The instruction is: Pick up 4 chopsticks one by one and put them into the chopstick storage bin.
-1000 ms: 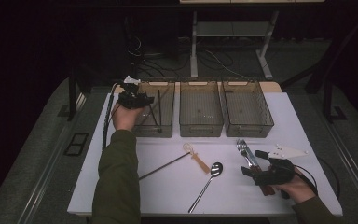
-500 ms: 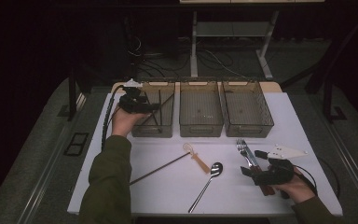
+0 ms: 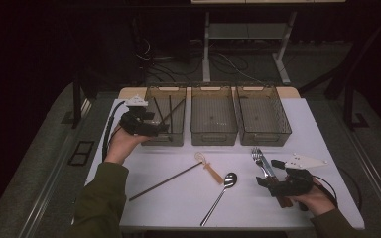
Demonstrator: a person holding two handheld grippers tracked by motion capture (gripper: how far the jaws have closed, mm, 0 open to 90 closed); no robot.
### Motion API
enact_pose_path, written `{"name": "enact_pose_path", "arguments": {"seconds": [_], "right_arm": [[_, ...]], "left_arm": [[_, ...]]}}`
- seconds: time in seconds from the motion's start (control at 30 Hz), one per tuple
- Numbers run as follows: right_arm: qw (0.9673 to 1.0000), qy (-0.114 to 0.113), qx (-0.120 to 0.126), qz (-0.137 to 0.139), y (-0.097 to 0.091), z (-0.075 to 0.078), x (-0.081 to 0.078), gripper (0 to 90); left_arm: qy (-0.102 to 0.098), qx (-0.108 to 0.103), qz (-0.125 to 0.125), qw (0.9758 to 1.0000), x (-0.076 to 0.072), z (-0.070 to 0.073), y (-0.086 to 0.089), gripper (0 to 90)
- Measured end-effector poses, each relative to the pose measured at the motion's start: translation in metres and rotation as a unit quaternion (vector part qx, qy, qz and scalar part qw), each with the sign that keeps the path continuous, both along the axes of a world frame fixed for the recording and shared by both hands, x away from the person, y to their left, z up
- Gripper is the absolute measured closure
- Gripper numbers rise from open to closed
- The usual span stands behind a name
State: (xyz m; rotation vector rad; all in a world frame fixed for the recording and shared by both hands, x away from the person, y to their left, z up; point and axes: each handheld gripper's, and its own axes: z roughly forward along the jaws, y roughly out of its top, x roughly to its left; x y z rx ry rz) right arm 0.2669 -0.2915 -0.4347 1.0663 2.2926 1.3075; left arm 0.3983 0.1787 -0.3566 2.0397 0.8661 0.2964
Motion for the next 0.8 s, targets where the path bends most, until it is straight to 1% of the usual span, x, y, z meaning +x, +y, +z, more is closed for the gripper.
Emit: {"name": "enact_pose_path", "arguments": {"seconds": [0.13,0.3,0.5,0.57,0.63,0.67,0.77,0.8], "right_arm": [[1.0000,0.000,-0.002,-0.002,0.000,0.000,0.001,13.2],[1.0000,0.001,-0.004,-0.004,0.001,-0.001,0.001,13.2],[1.0000,0.003,-0.004,-0.007,0.000,-0.001,0.001,13.2],[1.0000,0.002,-0.005,-0.007,0.000,-0.001,0.001,13.2],[1.0000,0.002,-0.005,-0.007,0.000,-0.001,0.001,13.2],[1.0000,0.002,-0.005,-0.007,0.000,-0.001,0.001,13.2],[0.9999,0.002,-0.006,-0.008,0.000,-0.001,0.002,13.2],[0.9999,0.001,-0.007,-0.008,0.000,-0.001,0.002,13.2]], "left_arm": [[-0.004,0.001,-0.009,0.9999,-0.020,-0.004,0.002,15.9],[-0.012,0.010,-0.020,0.9997,-0.041,-0.011,0.003,16.0],[-0.010,0.017,-0.031,0.9993,-0.064,-0.023,0.002,17.3],[-0.014,0.020,-0.035,0.9991,-0.072,-0.026,0.001,19.4],[-0.011,0.023,-0.039,0.9989,-0.079,-0.030,-0.001,21.5],[-0.012,0.031,-0.045,0.9985,-0.082,-0.032,-0.001,23.2],[-0.012,0.023,-0.049,0.9984,-0.093,-0.040,-0.003,30.6],[-0.008,0.023,-0.053,0.9983,-0.096,-0.044,-0.003,33.0]]}}
